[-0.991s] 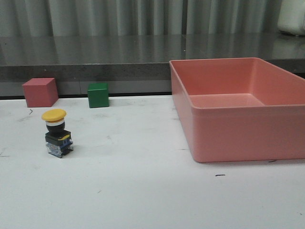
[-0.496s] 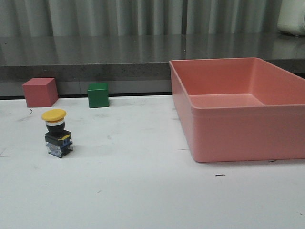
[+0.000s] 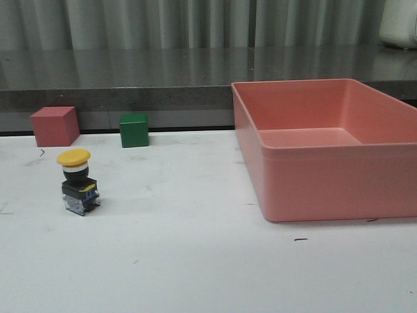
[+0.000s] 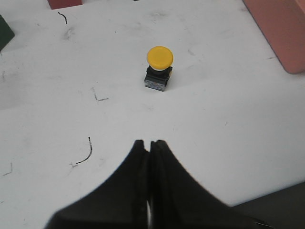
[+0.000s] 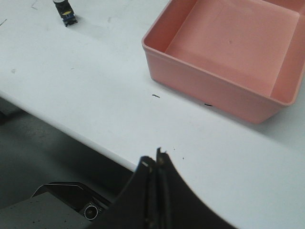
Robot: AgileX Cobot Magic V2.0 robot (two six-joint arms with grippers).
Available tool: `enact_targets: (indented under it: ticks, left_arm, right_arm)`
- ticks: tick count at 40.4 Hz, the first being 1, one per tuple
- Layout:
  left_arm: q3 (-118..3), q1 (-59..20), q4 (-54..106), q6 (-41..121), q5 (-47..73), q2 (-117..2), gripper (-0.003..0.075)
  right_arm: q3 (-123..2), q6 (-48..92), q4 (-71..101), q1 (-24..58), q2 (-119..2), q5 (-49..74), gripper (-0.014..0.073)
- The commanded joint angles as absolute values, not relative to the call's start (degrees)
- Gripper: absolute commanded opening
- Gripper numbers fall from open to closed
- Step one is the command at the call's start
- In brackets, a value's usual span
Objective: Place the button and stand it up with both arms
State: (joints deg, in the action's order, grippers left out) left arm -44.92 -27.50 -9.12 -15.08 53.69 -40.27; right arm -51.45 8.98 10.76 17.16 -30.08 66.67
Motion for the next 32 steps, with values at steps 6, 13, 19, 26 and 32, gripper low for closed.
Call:
enact_targets:
  ticks: [6, 13, 19, 26, 32]
  left_arm:
    - [-45.53, -27.16, -9.75, -15.68, 48.28, -38.63, -0.0020]
    - [-36.80, -19.96, -8.91, -15.68, 37.18, -30.32, -0.0020]
    - [-23.49, -12.34, -5.57, -15.68, 18.59, -21.04, -0.0020]
    - [-9.28, -5.13, -2.22, -15.68, 4.49, -10.51, -0.0020]
    - [-3.54, -2.23, -2.43, -15.68, 1.86, -3.68, -0.0020]
  right_arm:
    - [-52.85, 9.38, 11.47, 16.78, -30.38, 62.95, -0.0069]
    - [-52.85, 9.38, 11.47, 16.90, -30.38, 63.13, -0.0069]
    - [-52.85, 9.38, 11.47, 16.90, -30.38, 63.13, -0.0069]
    - [-52.85, 9.38, 11.47, 16.90, -30.38, 63.13, -0.0069]
    - [-52.85, 9.38, 11.47, 16.90, -30.38, 63.13, -0.0069]
